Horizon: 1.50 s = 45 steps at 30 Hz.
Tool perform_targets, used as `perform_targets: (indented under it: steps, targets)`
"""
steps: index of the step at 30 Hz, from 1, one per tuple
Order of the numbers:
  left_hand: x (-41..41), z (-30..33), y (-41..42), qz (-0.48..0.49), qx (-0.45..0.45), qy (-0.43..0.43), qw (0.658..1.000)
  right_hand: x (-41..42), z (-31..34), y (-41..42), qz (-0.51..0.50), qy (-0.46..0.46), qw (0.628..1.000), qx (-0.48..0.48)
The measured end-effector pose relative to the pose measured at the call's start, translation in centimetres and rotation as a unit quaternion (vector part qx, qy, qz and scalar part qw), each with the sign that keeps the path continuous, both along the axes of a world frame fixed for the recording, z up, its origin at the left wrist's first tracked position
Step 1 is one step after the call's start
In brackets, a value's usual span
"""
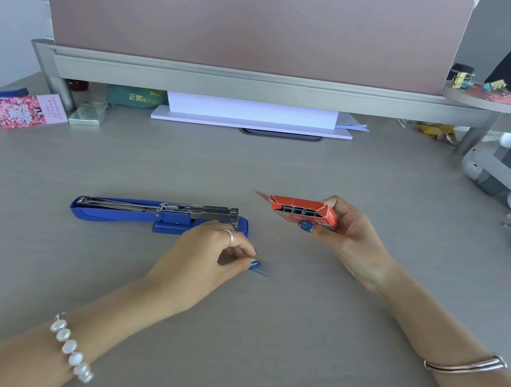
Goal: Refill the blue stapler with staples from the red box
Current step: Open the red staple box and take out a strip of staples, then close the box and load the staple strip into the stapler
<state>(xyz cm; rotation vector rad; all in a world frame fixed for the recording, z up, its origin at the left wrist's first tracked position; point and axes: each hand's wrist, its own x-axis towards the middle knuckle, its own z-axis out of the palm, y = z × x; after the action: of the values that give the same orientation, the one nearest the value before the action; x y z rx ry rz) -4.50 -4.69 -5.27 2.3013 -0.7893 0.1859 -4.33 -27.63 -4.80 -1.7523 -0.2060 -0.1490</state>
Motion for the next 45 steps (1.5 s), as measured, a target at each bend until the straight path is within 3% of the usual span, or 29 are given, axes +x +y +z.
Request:
perform_targets:
  steps: [5,11,15,18,23,45]
  targets:
    - [0.1,-0.1,-0.1,0.008,0.016,-0.053,0.998,0.1,-0.1,-0.1,-0.001,0.010,1.000,0.006]
    - [0.9,3.7,-1.4,-0.007,-0.130,-0.129,0.983,0.2,-0.3,0.0,-0.009,0.030,1.000,0.001]
    - [2.5,6.1,-3.0,-0.071,-0.135,-0.064,0.986,0.1,-0.3,0.2,0.000,0.044,0.999,-0.008]
    - [3.0,5.8,-3.8,-0.111,-0.138,0.019,0.984,0.0,-0.4,0.2,0.000,0.051,0.999,-0.006]
    - [3.0,5.1,-3.6,-0.144,-0.166,0.083,0.972,0.1,-0.5,0.2,0.007,0.063,0.998,0.002]
    - [2.8,3.0,-4.3,-0.106,-0.264,0.067,0.956,-0.1,-0.4,0.4,0.017,0.066,0.998,0.011]
